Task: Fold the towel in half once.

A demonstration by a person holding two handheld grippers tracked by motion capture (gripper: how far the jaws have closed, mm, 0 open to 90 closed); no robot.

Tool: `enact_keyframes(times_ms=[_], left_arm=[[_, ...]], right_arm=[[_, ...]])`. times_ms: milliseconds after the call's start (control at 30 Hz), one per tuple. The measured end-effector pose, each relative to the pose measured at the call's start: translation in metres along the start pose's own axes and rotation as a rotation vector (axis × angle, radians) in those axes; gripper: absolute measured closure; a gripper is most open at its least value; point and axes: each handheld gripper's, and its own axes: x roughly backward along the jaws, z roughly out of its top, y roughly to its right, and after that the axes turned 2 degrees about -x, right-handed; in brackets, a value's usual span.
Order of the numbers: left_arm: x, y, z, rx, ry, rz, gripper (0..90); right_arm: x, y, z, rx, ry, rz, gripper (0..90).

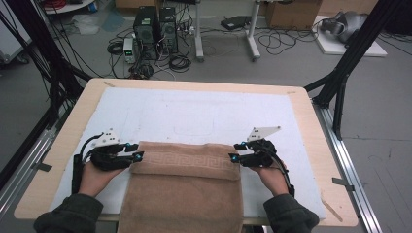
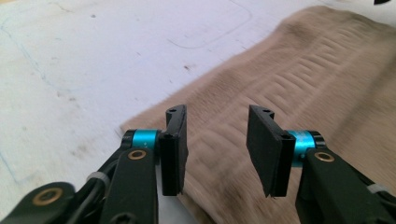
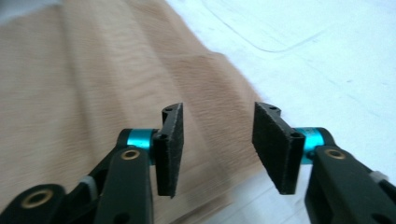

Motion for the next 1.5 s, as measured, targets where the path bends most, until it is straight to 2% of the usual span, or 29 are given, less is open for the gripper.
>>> enact_keyframes(times_ms=[67,100,200,233,267,300,333,400,500,567,733,800,867,933,1033,1100,1200,1333,1400,1500], left_arm=[[-0.012,-0.006,0.0,0.032,-0.014,0.009,53.0],[-0.018,-0.01,-0.001,0.045,-0.029,0.021,51.3],[-0.032,-0.019,-0.007,0.08,-0.083,0.024,51.7],[-0.036,-0.02,-0.009,0.086,-0.109,0.017,54.8],[-0.04,-0.02,-0.011,0.083,-0.127,-0.006,60.9],[-0.041,-0.017,-0.012,0.045,-0.12,0.016,68.2],[-0.041,-0.015,-0.011,0.027,-0.123,0.011,75.9],[-0.041,-0.012,-0.01,0.0,-0.131,0.015,82.1],[-0.037,-0.013,-0.009,0.004,-0.117,0.02,85.1],[-0.032,-0.013,-0.007,0.013,-0.086,0.027,85.3],[-0.014,-0.008,0.001,0.036,0.033,0.044,85.3],[-0.008,-0.005,0.004,0.031,0.053,0.042,85.3],[-0.002,-0.001,0.005,0.015,0.054,0.035,85.3],[0.005,0.004,0.005,0.003,0.057,0.031,85.2],[0.014,0.013,-0.001,-0.01,0.062,0.013,85.2],[0.019,0.022,-0.008,-0.04,0.049,0.008,85.2],[0.028,0.033,-0.022,-0.054,0.029,-0.016,85.1],[0.04,0.044,-0.045,-0.036,0.021,-0.054,85.2],[0.047,0.052,-0.054,-0.045,0.008,-0.078,85.2],[0.055,0.061,-0.06,-0.062,0.009,-0.108,83.9]], right_arm=[[-0.011,0.007,0.002,-0.018,-0.035,-0.022,47.1],[-0.016,0.01,0.001,-0.024,-0.04,-0.017,47.1],[-0.031,0.016,-0.002,-0.044,-0.092,-0.01,48.6],[-0.035,0.017,-0.004,-0.047,-0.106,0.0,51.8],[-0.037,0.018,-0.004,-0.037,-0.113,0.011,55.8],[-0.038,0.016,-0.004,-0.036,-0.113,0.003,62.0],[-0.039,0.016,-0.003,-0.016,-0.112,0.009,70.4],[-0.04,0.012,-0.002,0.02,-0.121,0.0,79.5],[-0.039,0.009,0.0,0.037,-0.121,0.012,85.3],[-0.036,0.009,0.001,0.042,-0.114,0.011,86.4],[-0.014,0.006,0.007,0.056,-0.016,-0.002,86.7],[-0.003,0.003,0.01,0.06,0.024,0.003,86.7],[0.005,-0.002,0.013,0.081,0.034,-0.003,86.7],[0.013,-0.01,0.014,0.094,0.05,0.016,86.7],[0.021,-0.023,0.013,0.123,0.044,0.04,86.7],[0.024,-0.033,0.009,0.141,0.04,0.064,86.7],[0.028,-0.05,-0.002,0.164,0.011,0.093,86.6],[0.031,-0.066,-0.02,0.166,-0.024,0.128,86.7],[0.032,-0.075,-0.03,0.174,-0.054,0.147,86.7],[0.035,-0.087,-0.039,0.189,-0.063,0.188,86.4]])
